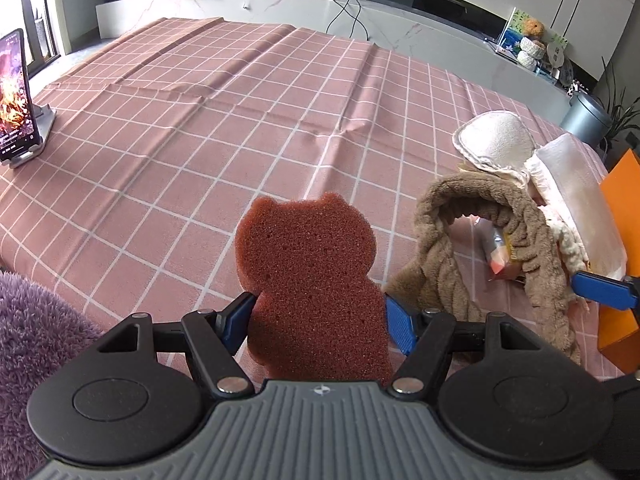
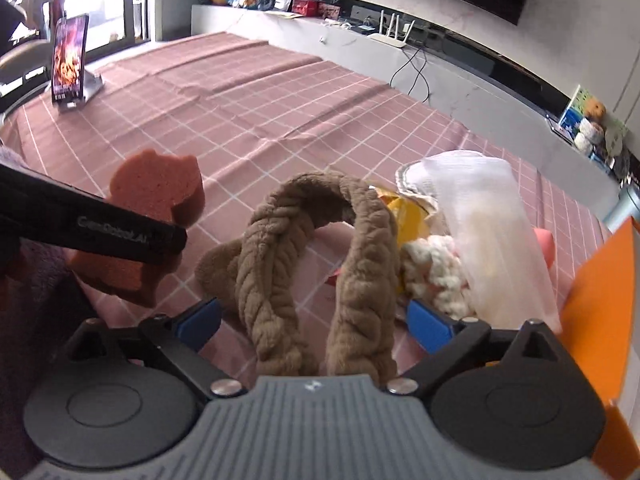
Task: Organize soft objects
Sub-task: 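Grasp the brown braided rope with the right tool and lift it, then carry the sponge and rope into the orange box and open both tools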
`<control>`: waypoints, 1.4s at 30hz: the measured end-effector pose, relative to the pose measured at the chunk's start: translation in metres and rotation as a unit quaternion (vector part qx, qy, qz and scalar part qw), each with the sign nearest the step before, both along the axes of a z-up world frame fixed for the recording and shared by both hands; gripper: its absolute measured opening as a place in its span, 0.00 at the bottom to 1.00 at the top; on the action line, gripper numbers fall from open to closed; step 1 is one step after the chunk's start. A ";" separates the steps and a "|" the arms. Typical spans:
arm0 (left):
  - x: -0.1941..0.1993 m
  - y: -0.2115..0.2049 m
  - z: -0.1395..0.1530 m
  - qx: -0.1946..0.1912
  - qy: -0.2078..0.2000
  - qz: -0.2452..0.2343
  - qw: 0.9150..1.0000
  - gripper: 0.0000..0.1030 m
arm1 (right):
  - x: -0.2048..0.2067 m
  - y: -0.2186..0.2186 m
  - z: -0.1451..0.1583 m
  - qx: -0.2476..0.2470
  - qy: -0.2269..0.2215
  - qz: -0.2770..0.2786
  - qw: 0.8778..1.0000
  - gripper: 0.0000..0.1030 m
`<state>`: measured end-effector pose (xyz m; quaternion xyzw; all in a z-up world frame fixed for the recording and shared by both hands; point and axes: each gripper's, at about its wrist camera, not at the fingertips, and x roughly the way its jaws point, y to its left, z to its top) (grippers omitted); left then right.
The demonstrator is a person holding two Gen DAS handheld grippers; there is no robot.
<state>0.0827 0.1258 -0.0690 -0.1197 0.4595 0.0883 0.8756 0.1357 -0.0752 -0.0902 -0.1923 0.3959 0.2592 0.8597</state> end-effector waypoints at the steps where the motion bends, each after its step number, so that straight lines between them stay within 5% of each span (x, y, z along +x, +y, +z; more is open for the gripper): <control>1: 0.001 0.000 -0.001 0.001 0.001 -0.001 1.000 0.77 | 0.003 0.003 -0.004 -0.004 0.005 0.001 1.000 0.89; 5: 0.006 -0.002 -0.005 0.000 0.004 -0.009 1.000 0.77 | 0.012 0.000 -0.012 0.011 0.034 -0.004 0.999 0.73; 10: 0.008 -0.006 -0.005 -0.001 0.002 -0.017 1.000 0.77 | 0.011 -0.006 -0.010 0.050 0.060 -0.004 0.997 0.31; 13: 0.004 -0.007 -0.001 0.003 -0.002 -0.016 1.000 0.77 | 0.005 -0.008 -0.002 0.057 0.049 -0.004 0.997 0.23; 32: -0.015 -0.050 0.082 -0.001 -0.100 -0.059 0.993 0.77 | -0.038 -0.099 0.112 0.172 -0.058 -0.070 0.981 0.19; 42: 0.023 -0.131 0.128 -0.020 -0.157 -0.178 0.971 0.77 | -0.025 -0.197 0.159 0.192 -0.101 -0.175 0.960 0.19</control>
